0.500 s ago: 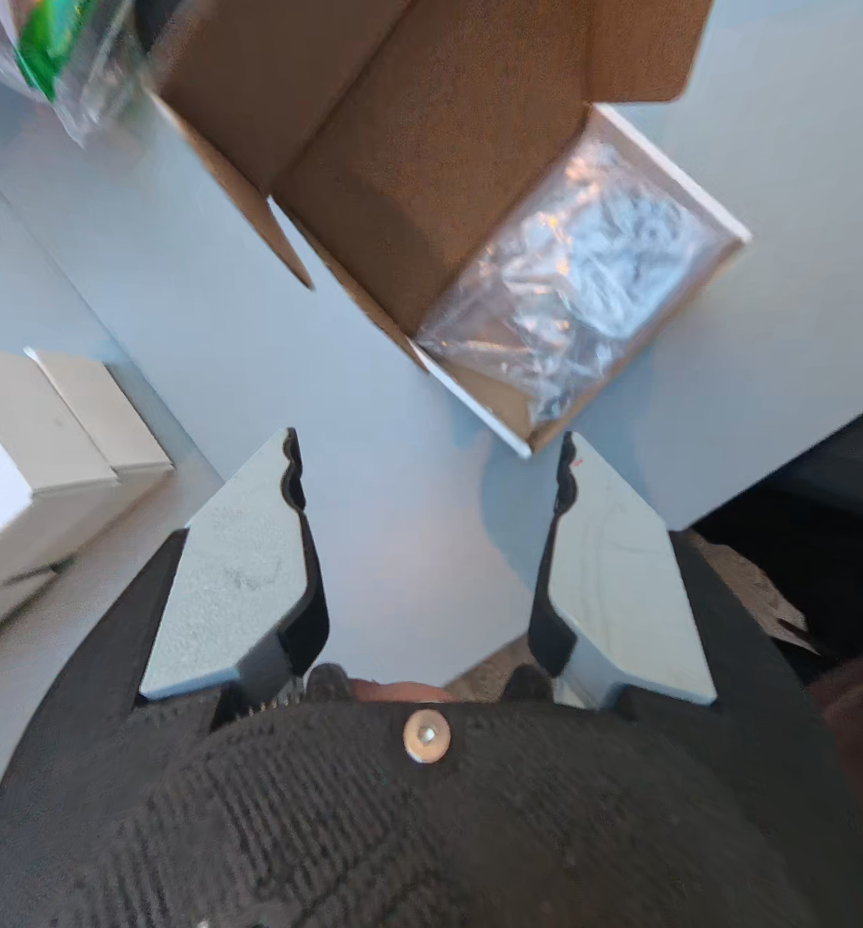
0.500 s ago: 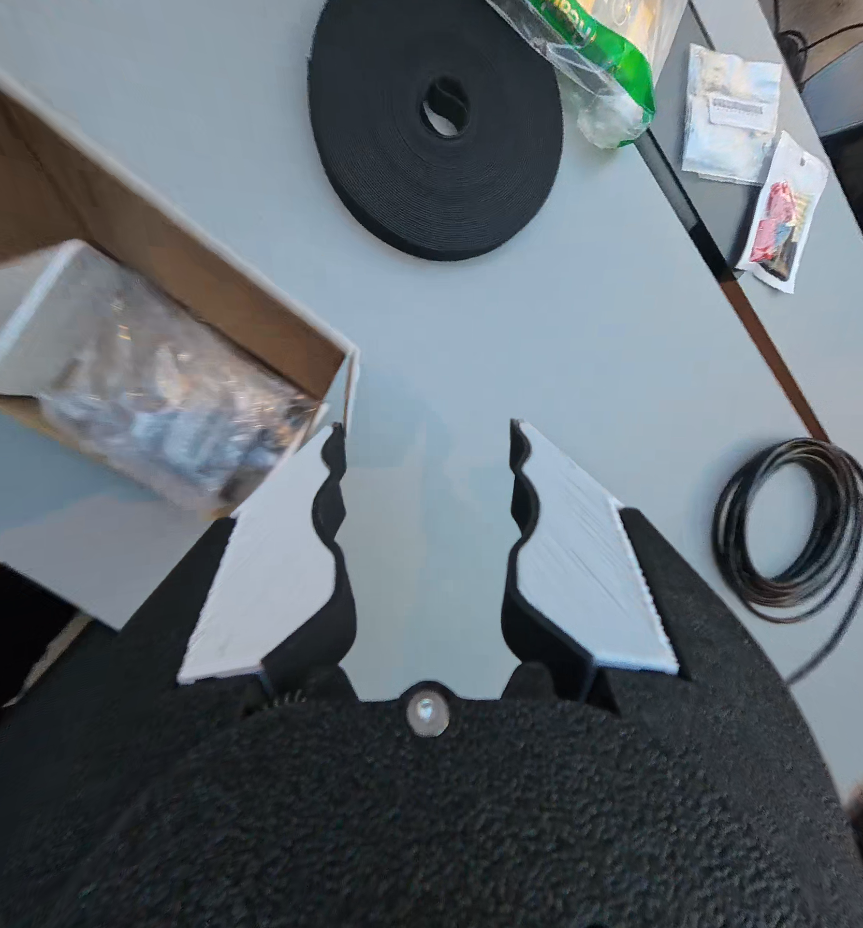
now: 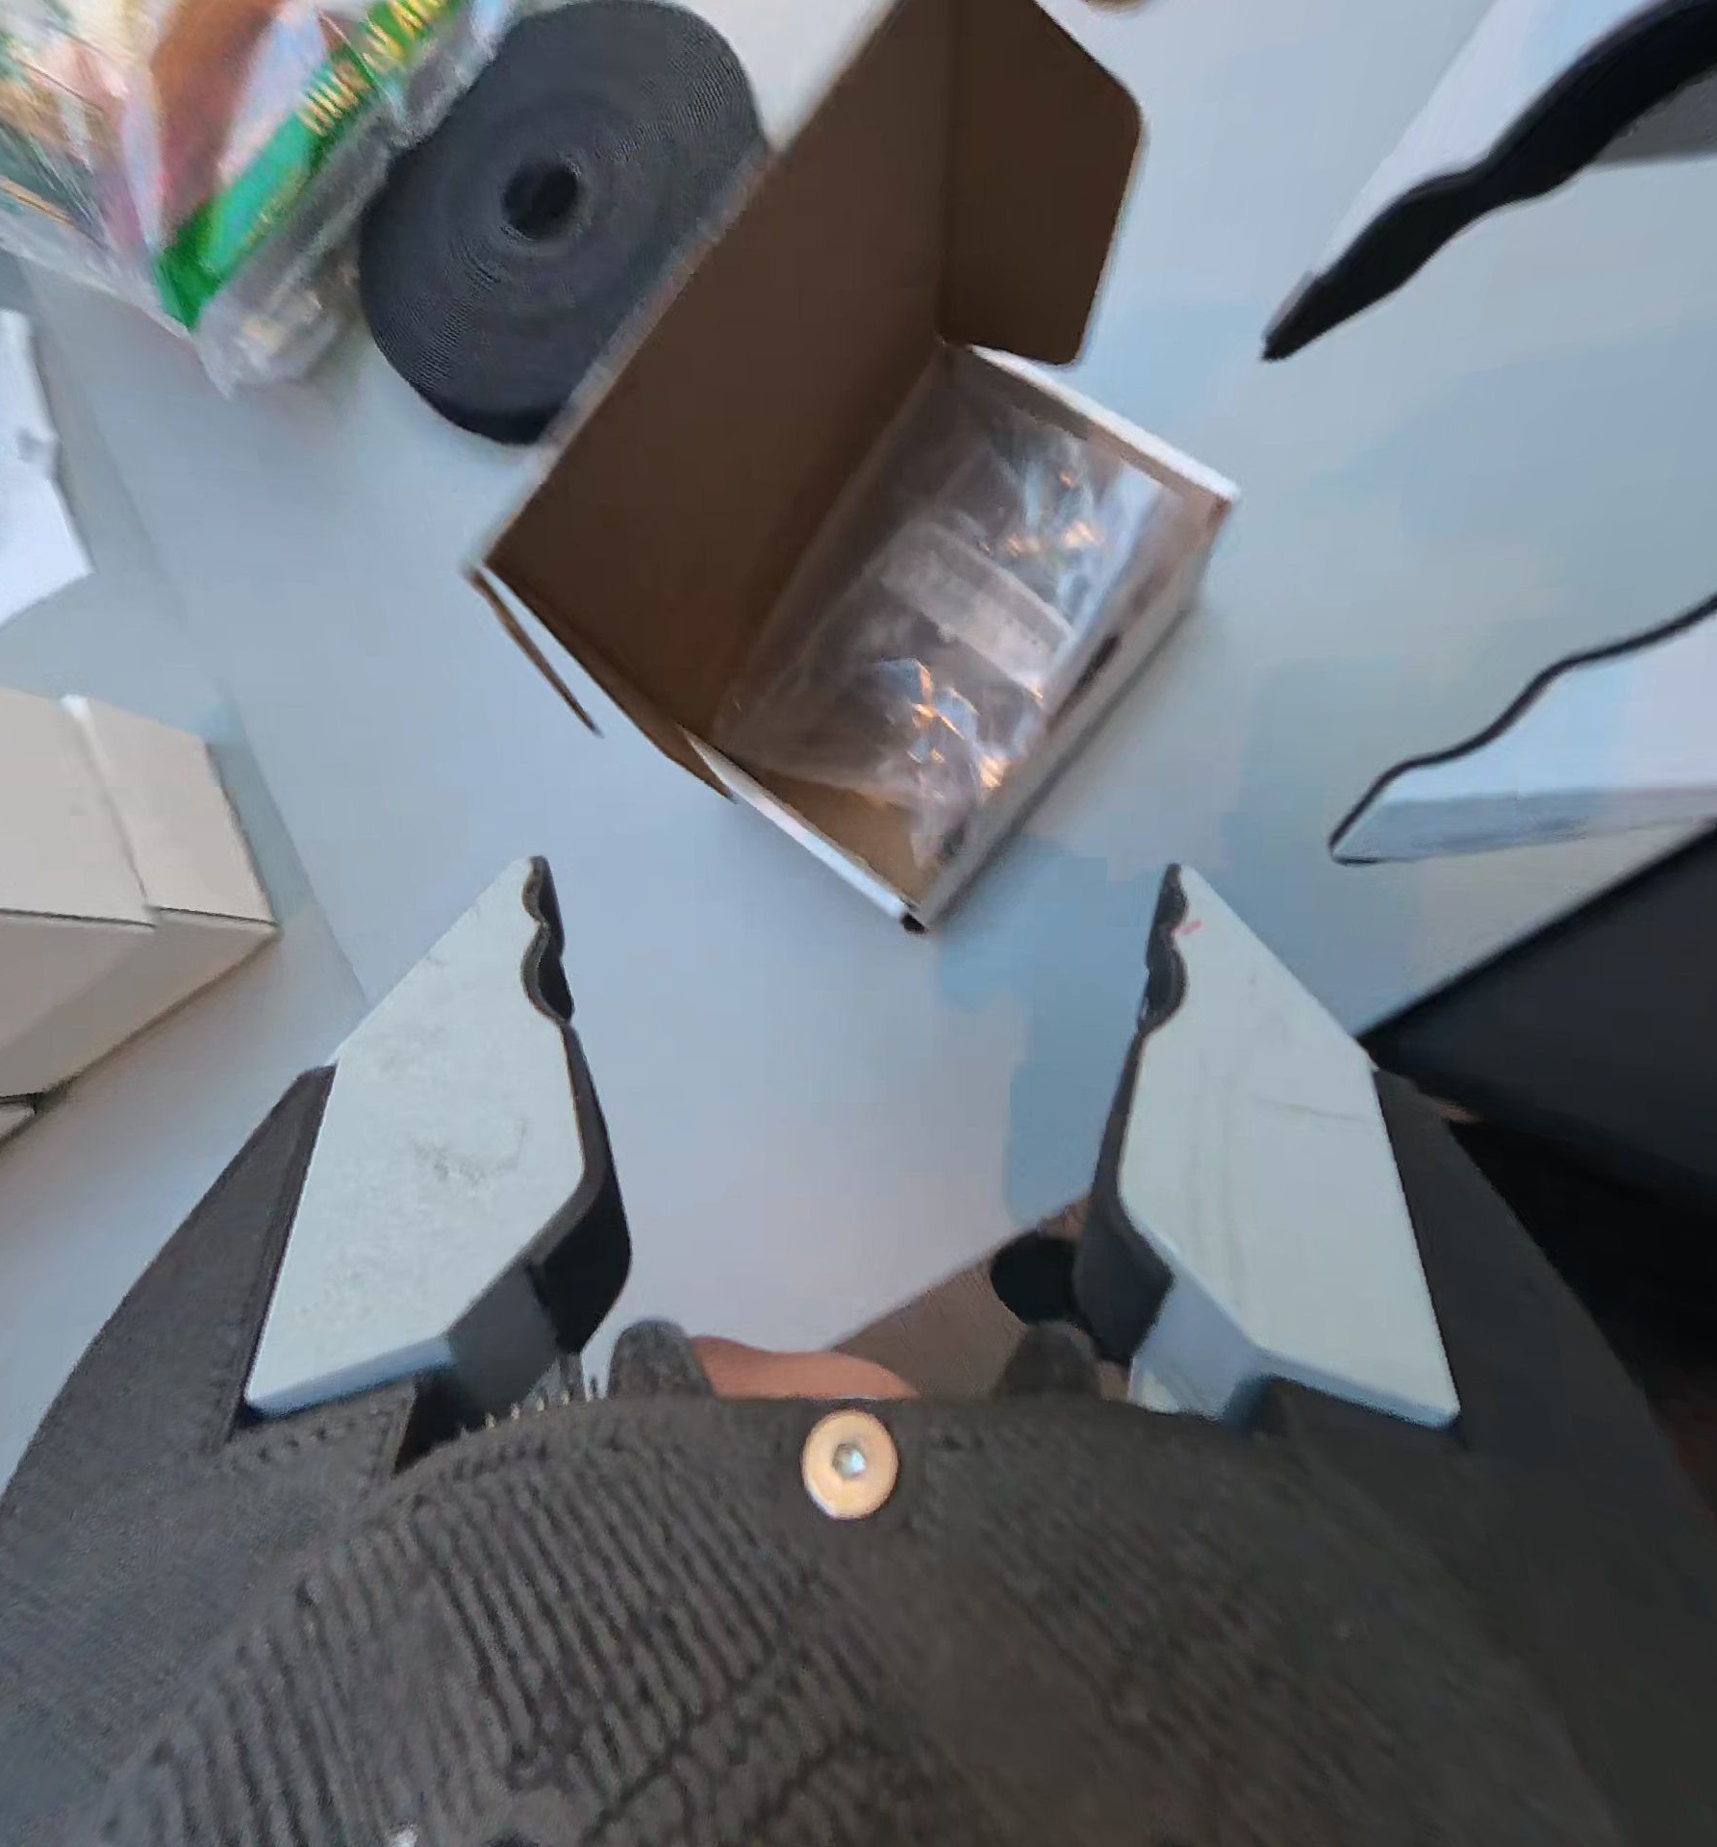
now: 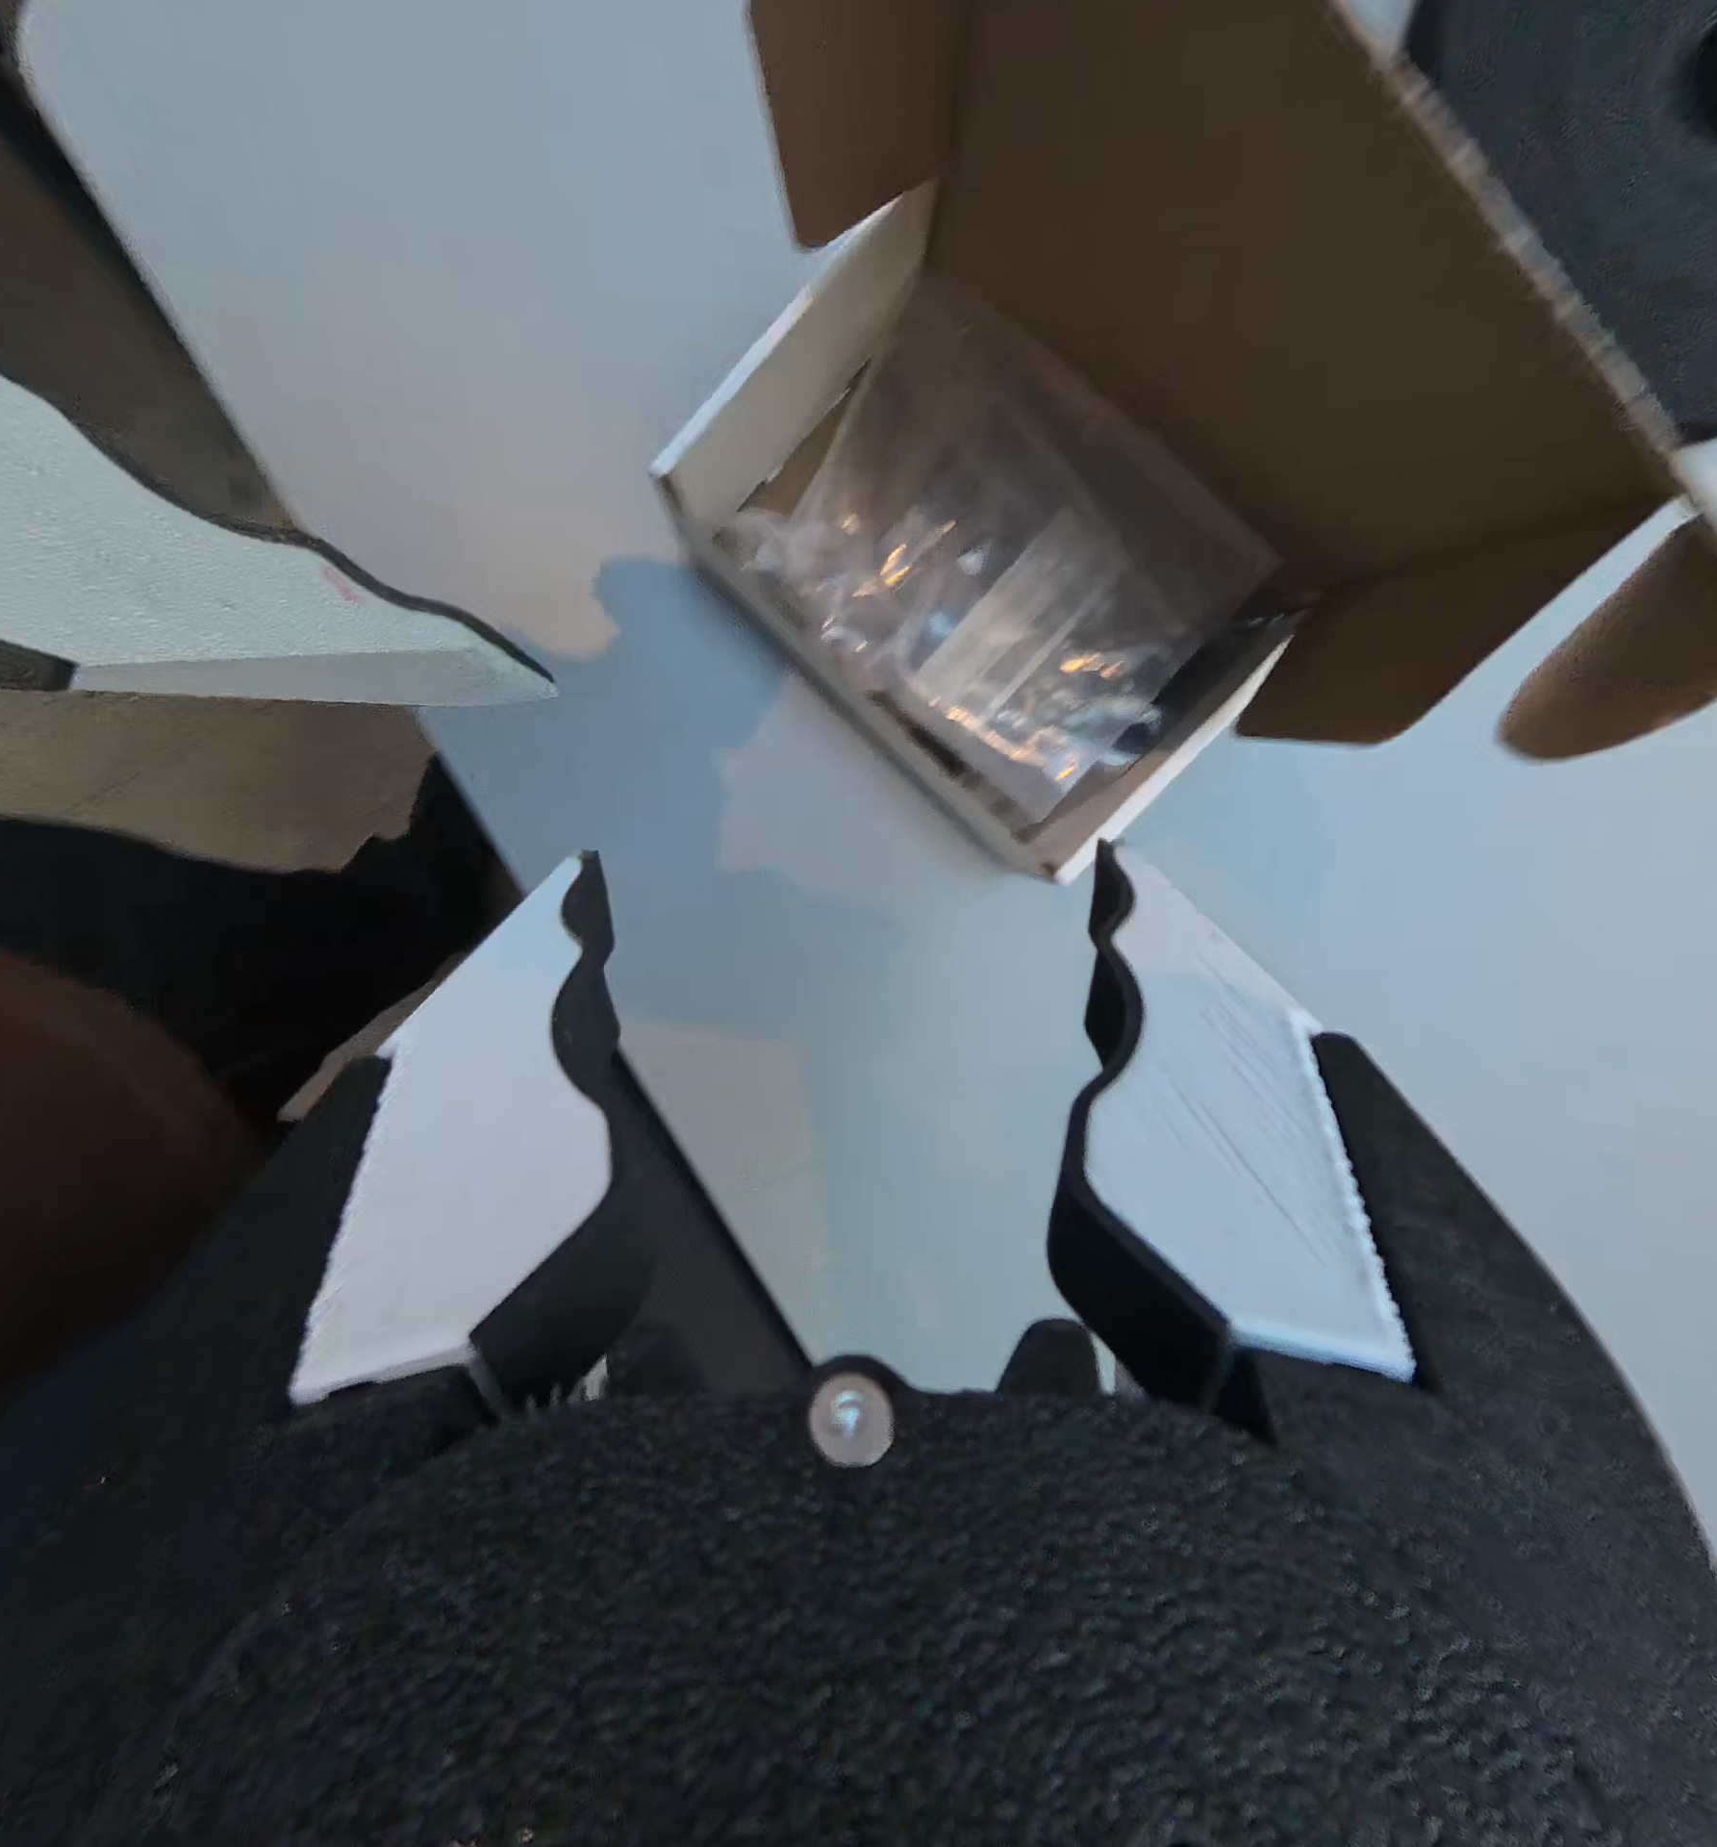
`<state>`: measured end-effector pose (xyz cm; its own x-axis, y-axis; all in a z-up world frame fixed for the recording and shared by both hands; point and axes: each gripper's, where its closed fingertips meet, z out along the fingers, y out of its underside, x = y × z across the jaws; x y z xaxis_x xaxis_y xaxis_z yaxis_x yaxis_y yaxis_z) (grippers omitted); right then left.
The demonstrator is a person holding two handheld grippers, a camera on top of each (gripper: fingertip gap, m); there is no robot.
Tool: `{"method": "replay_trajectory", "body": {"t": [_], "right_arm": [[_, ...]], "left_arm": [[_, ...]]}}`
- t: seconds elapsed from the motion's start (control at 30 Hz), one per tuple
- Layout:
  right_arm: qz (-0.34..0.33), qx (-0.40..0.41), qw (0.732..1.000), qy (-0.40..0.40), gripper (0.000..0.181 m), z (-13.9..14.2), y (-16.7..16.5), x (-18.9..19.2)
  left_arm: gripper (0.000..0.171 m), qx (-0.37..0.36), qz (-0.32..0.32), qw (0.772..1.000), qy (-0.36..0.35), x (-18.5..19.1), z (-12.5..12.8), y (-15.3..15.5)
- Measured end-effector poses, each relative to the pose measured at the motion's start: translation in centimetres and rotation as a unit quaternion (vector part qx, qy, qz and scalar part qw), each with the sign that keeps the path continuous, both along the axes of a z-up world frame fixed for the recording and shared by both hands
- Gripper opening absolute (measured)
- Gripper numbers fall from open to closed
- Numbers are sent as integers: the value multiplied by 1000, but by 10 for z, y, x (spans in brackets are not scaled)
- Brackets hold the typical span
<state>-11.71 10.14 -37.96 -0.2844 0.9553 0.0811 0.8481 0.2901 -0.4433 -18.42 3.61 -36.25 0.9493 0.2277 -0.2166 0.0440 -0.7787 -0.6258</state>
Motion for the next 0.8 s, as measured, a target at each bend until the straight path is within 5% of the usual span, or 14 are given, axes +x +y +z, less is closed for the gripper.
{"method": "replay_trajectory", "body": {"t": [0.27, 0.43, 0.63, 0.8], "right_arm": [[-150, -18, 987, 63, 98, 23, 68, -8], [-260, -179, 945, 87, 98, 23, 39, -5], [-223, -179, 958, 17, 98, -18, 1, 15], [-188, -120, 971, 84, 96, 21, 48, -26]], "left_arm": [[114, 38, 158, 986, 37, -74, 26, -29], [100, 59, 253, 966, 18, -71, 21, -42], [104, 60, 251, 963, -76, -15, -15, -33], [105, 70, 218, 973, -38, -42, 8, -19]]}}
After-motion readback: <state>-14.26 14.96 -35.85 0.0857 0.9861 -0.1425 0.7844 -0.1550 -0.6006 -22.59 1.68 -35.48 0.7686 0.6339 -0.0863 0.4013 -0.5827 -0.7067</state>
